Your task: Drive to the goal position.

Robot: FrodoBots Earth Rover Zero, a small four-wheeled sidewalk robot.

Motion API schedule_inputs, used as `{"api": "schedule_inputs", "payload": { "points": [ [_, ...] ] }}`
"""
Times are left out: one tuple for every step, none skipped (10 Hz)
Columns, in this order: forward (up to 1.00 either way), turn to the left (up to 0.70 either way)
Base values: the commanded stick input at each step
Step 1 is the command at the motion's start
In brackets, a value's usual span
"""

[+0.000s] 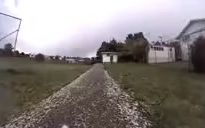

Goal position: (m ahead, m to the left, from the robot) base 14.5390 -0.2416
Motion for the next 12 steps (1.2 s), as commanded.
{"api": "schedule_inputs", "payload": {
  "points": [
    [0.7,0.24],
    [0.7,0.3],
    [0.7,0.2],
    [0.7,0.08],
    [0.7,0.0],
    [0.7,0.0],
    [0.7,0.0],
    [0.7,0.0],
    [0.7,0.0],
    [0.7,0.0],
    [0.7,0.0],
    [0.7,0.0]
  ]
}}
